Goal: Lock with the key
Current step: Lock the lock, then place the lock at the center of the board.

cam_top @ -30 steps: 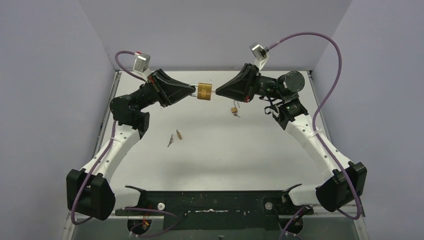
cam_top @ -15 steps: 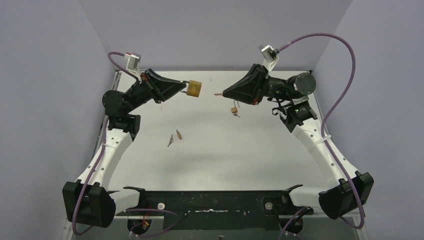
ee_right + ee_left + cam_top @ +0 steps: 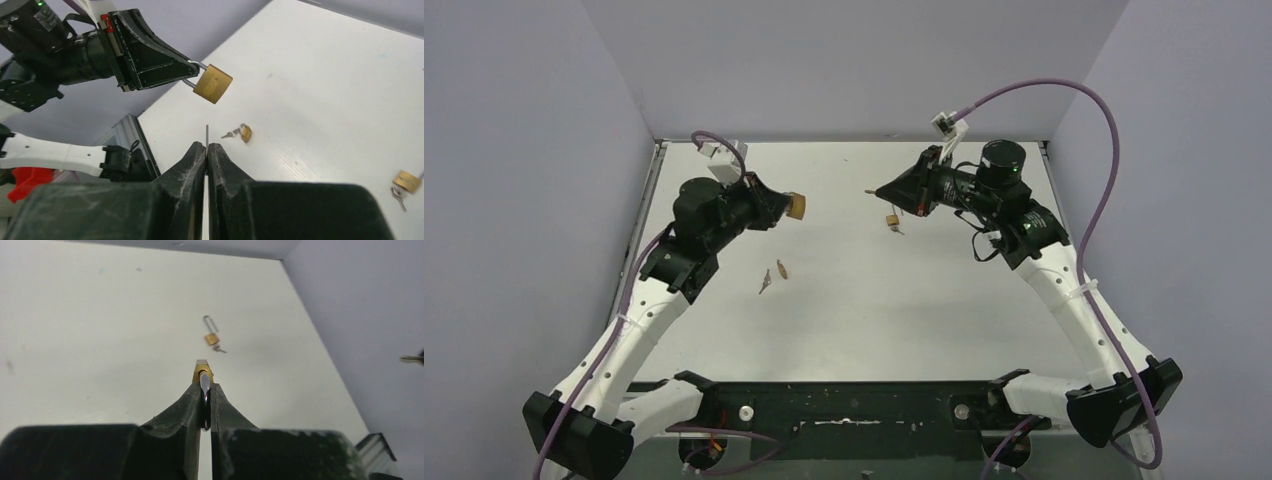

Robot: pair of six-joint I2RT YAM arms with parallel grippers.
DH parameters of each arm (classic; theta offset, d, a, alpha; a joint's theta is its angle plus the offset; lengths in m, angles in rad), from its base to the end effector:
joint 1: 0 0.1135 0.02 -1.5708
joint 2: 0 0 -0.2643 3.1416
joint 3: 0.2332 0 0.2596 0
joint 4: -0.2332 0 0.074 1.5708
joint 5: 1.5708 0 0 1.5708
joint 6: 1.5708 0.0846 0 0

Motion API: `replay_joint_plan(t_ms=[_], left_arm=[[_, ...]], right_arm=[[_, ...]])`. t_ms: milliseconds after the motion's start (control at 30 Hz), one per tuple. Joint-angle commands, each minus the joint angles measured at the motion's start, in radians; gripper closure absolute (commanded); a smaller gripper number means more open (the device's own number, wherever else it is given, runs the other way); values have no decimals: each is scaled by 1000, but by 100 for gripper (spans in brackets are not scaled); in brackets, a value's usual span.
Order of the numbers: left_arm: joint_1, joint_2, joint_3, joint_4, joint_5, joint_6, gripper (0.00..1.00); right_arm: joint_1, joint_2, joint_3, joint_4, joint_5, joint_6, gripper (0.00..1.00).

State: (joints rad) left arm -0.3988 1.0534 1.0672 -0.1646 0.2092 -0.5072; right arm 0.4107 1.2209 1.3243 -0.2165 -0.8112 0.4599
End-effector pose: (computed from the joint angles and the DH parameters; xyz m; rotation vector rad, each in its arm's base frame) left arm 0.2659 -0.1311 0.3831 0.0642 1.7927 -0.8407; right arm 0.2559 0.1784 0.4326 -0.6132 1.7251 1.3093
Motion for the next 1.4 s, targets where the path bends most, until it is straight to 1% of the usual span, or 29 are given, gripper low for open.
replay_joint_plan(t_ms=[0, 67, 200, 300, 400, 567, 733, 933, 1267, 1367], left_arm=[[-57, 21, -40, -63, -321, 66, 100], [-101, 35, -51, -72, -400, 74, 100], [-185, 77, -58, -74, -545, 81, 100], [-225, 127, -43, -74, -592, 85, 100], [-256, 177, -25, -75, -622, 77, 100], [-259, 238, -31, -61, -647, 16, 100], [-259, 281, -42, -30, -650, -27, 100], [-259, 349, -25, -41, -645, -78, 100], [-259, 435, -67, 67, -630, -119, 100], [-259, 459, -56, 68, -636, -120, 100]], right_arm=[[83, -13, 33, -208, 292, -197, 100], [129, 0, 34, -256, 392, -241, 100], [181, 26, -9, -232, 494, -236, 100], [225, 44, -38, -220, 627, -249, 100], [238, 50, -89, -162, 693, -236, 100], [242, 99, -146, -80, 691, -220, 100], [241, 182, -188, 25, 650, -169, 100], [238, 285, -187, 130, 623, -121, 100], [236, 424, -176, 245, 588, -86, 100], [235, 477, -164, 253, 568, -87, 100]])
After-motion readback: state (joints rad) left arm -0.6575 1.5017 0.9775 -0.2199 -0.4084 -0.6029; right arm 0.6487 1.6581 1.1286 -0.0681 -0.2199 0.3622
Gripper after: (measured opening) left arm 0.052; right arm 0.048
